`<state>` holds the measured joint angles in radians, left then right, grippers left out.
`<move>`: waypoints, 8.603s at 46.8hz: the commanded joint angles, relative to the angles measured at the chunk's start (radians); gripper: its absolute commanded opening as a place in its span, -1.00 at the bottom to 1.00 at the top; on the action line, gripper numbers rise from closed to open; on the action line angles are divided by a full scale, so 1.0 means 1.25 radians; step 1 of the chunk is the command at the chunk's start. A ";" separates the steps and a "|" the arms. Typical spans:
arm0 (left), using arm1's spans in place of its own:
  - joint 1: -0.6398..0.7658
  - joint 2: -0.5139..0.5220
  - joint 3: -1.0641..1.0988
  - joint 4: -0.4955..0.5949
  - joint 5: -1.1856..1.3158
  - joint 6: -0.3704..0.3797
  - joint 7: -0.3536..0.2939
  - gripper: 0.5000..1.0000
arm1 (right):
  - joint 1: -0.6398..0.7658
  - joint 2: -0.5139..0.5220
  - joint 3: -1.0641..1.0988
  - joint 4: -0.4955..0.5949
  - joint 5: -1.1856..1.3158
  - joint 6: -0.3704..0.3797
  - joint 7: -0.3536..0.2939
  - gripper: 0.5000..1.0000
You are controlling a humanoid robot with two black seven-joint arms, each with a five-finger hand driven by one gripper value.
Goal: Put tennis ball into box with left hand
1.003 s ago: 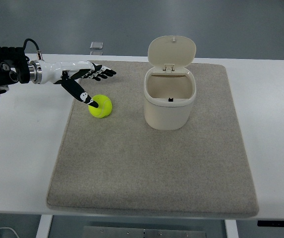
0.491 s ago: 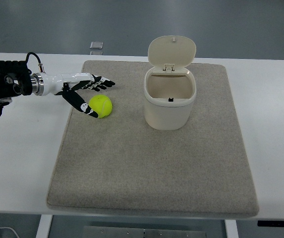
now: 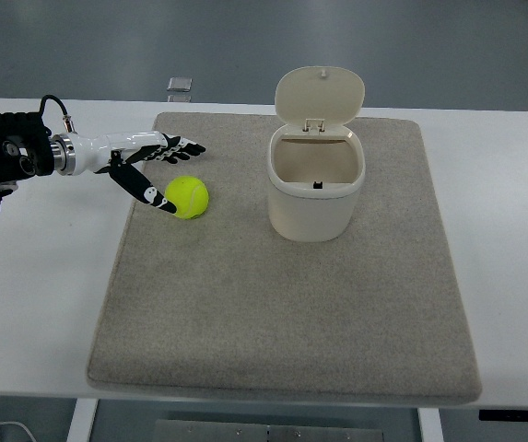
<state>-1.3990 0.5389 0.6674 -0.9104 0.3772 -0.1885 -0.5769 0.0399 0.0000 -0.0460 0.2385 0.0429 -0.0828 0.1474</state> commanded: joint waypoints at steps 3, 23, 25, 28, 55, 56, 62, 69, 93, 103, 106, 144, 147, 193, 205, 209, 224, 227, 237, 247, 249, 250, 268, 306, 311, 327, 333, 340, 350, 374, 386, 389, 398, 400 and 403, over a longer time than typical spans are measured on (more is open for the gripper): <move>0.000 0.000 0.000 -0.004 0.000 -0.001 0.000 0.96 | 0.000 0.000 0.000 -0.001 0.000 0.000 0.000 0.75; 0.023 -0.008 -0.031 -0.007 0.001 -0.009 0.000 0.96 | 0.000 0.000 0.000 -0.001 0.000 0.000 0.000 0.75; 0.025 -0.011 -0.031 -0.007 0.001 -0.009 0.000 0.96 | 0.000 0.000 0.000 -0.001 0.000 0.000 0.000 0.75; 0.029 -0.013 -0.031 -0.007 0.004 -0.009 0.000 0.96 | 0.000 0.000 0.000 -0.001 0.000 0.000 0.000 0.75; 0.033 -0.014 -0.033 -0.004 0.021 -0.003 0.000 0.93 | 0.000 0.000 0.000 -0.001 0.000 0.000 0.000 0.75; 0.033 -0.014 -0.033 -0.004 0.022 -0.003 -0.001 0.92 | 0.000 0.000 0.000 -0.001 0.000 0.000 0.000 0.75; 0.034 -0.018 -0.037 -0.004 0.030 0.001 -0.001 0.90 | 0.000 0.000 0.000 -0.001 0.000 0.000 0.000 0.75; 0.036 -0.019 -0.041 -0.004 0.030 0.004 -0.001 0.83 | 0.000 0.000 0.000 -0.001 0.000 0.000 0.000 0.75; 0.085 -0.046 -0.077 0.009 0.071 0.037 0.000 0.79 | 0.000 0.000 0.000 -0.001 0.000 0.000 0.000 0.75; 0.086 -0.046 -0.086 0.007 0.071 0.055 -0.001 -0.25 | 0.000 0.000 0.000 -0.001 0.000 0.000 0.000 0.75; 0.086 -0.046 -0.088 0.007 0.071 0.055 -0.001 -0.51 | 0.000 0.000 0.000 -0.001 0.000 0.000 0.000 0.75; 0.128 -0.037 -0.356 0.120 -0.061 0.054 0.001 -1.00 | 0.000 0.000 0.000 -0.001 0.000 0.000 0.000 0.75; 0.133 -0.037 -0.421 0.151 -0.093 0.044 0.000 -1.00 | 0.000 0.000 0.000 -0.001 0.000 0.000 0.000 0.75; 0.039 -0.058 -0.793 -0.041 -0.022 -0.128 -0.016 -0.82 | 0.000 0.000 0.000 -0.001 0.000 0.000 0.000 0.75; 0.049 -0.116 -0.788 -0.041 0.058 -0.152 -0.016 -0.68 | 0.000 0.000 0.000 -0.001 0.000 0.000 0.000 0.75; 0.054 -0.128 -0.778 -0.040 0.060 -0.162 -0.016 -0.67 | 0.000 0.000 0.000 -0.001 0.000 0.000 0.000 0.75; 0.065 -0.167 -0.681 -0.033 0.064 -0.156 -0.016 -0.66 | 0.000 0.000 0.000 0.001 0.000 0.000 0.000 0.75; 0.076 -0.169 -0.671 -0.033 0.064 -0.154 -0.015 -0.66 | 0.000 0.000 0.000 -0.001 0.000 0.000 0.000 0.75; 0.085 -0.169 -0.639 -0.023 0.065 -0.156 -0.016 -0.66 | 0.000 0.000 0.000 -0.001 0.000 0.000 0.000 0.75; 0.098 -0.167 -0.594 -0.008 0.065 -0.157 -0.016 -0.59 | 0.000 0.000 0.000 -0.001 0.000 0.000 0.000 0.75; 0.101 -0.167 -0.585 -0.008 0.065 -0.157 -0.016 -0.57 | 0.000 0.000 0.000 -0.001 0.000 0.000 0.000 0.75; 0.101 -0.166 -0.582 -0.007 0.065 -0.157 -0.016 -0.56 | 0.000 0.000 0.000 -0.001 0.000 0.000 0.000 0.75; 0.103 -0.157 -0.555 0.018 0.075 -0.162 -0.016 -0.52 | 0.000 0.000 0.000 -0.001 0.000 0.000 0.000 0.75; 0.123 -0.140 -0.528 0.021 0.095 -0.157 -0.016 0.32 | 0.000 0.000 0.000 -0.001 0.000 0.000 0.000 0.75; 0.123 -0.139 -0.529 0.018 0.095 -0.157 -0.016 0.69 | 0.000 0.000 0.000 -0.001 0.000 0.000 0.000 0.75; 0.122 -0.129 -0.536 -0.018 0.093 -0.156 -0.016 0.75 | 0.000 0.000 0.000 -0.001 0.000 0.000 0.000 0.75; 0.117 -0.105 -0.555 -0.075 0.090 -0.146 -0.016 0.68 | 0.000 0.000 0.000 -0.001 0.000 0.000 0.000 0.75; 0.119 -0.083 -0.649 -0.105 0.084 -0.119 -0.016 0.61 | 0.000 0.000 0.000 -0.001 0.000 0.000 0.000 0.75; 0.149 -0.070 -0.841 -0.091 0.066 -0.031 -0.015 0.46 | 0.000 0.000 0.000 -0.001 0.000 0.000 0.000 0.75; 0.265 -0.137 -1.025 0.223 -0.191 -0.084 -0.027 0.47 | 0.000 0.000 0.000 -0.001 0.000 0.000 0.000 0.75; 0.344 -0.202 -1.042 0.289 -0.186 -0.102 -0.027 0.48 | 0.000 0.000 0.000 -0.001 0.000 0.000 0.000 0.75; 0.353 -0.219 -1.042 0.302 -0.184 -0.103 -0.027 0.48 | 0.000 0.000 0.000 -0.001 0.000 0.000 0.000 0.75; 0.366 -0.232 -1.044 0.337 -0.193 -0.118 -0.027 0.47 | 0.000 0.000 0.000 -0.001 0.000 0.000 0.000 0.75; 0.369 -0.235 -1.044 0.343 -0.191 -0.119 -0.027 0.47 | 0.000 0.000 0.000 0.001 0.000 0.000 0.000 0.75; 0.371 -0.238 -1.044 0.349 -0.193 -0.128 -0.027 0.48 | 0.000 0.000 0.000 -0.001 0.000 0.000 0.000 0.75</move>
<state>-0.9386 0.2450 -0.6380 -0.4817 0.1381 -0.3379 -0.6111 0.0400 0.0000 -0.0460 0.2377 0.0429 -0.0828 0.1473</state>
